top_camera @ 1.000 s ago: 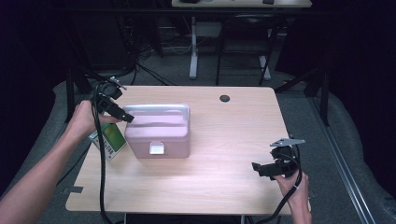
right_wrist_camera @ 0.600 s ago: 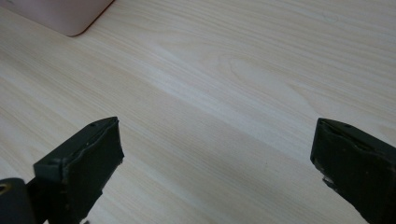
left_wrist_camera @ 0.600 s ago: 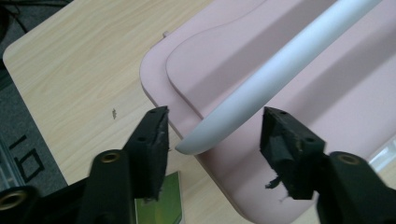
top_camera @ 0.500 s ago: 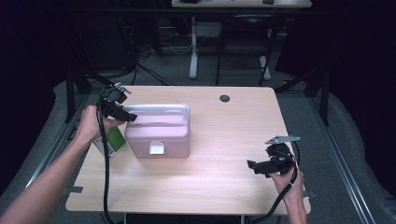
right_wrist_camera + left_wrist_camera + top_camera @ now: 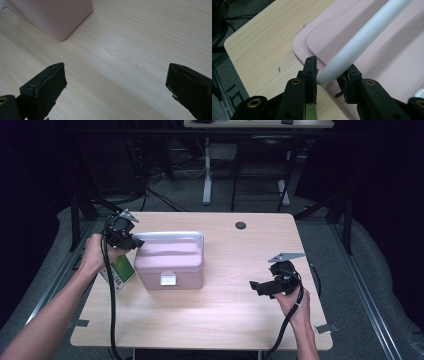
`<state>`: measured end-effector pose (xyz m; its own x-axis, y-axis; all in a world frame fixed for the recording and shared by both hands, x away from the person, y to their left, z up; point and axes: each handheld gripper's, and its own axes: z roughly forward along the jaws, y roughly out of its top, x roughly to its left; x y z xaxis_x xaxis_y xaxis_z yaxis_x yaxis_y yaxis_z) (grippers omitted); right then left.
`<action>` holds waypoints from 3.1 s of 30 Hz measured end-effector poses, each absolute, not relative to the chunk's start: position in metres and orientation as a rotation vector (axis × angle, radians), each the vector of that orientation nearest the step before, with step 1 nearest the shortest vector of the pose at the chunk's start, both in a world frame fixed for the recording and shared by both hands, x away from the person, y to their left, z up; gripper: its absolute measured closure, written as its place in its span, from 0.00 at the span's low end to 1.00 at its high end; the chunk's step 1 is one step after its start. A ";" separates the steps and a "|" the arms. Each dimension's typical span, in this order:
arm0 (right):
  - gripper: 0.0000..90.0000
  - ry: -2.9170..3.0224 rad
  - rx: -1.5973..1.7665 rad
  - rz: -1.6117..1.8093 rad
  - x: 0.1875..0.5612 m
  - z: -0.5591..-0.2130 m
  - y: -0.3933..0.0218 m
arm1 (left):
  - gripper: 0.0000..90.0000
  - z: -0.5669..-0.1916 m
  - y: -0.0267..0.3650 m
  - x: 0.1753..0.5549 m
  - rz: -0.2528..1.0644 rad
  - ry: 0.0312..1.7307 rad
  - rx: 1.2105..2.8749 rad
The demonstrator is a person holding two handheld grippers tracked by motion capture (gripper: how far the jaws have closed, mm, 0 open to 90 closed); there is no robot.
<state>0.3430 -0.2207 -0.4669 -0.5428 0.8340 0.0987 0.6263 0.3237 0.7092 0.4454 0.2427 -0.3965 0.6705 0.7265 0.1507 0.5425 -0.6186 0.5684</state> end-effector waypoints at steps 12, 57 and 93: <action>0.02 2.359 1.204 1.108 0.377 -0.443 -0.173 | 0.79 -0.396 0.236 0.445 0.481 0.899 2.427; 0.73 2.385 0.947 1.144 0.445 -0.414 -0.070 | 0.78 -0.398 0.221 0.442 0.475 0.905 2.385; 0.74 2.343 1.026 1.137 0.415 -0.414 -0.132 | 0.78 -0.402 0.164 0.421 0.430 0.849 2.341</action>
<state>0.4154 -0.1319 -0.4141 -0.6811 0.7321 0.0078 0.4591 0.4187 0.7836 0.4214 0.1643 -0.4022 0.7422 0.6637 0.0927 0.4676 -0.6120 0.6378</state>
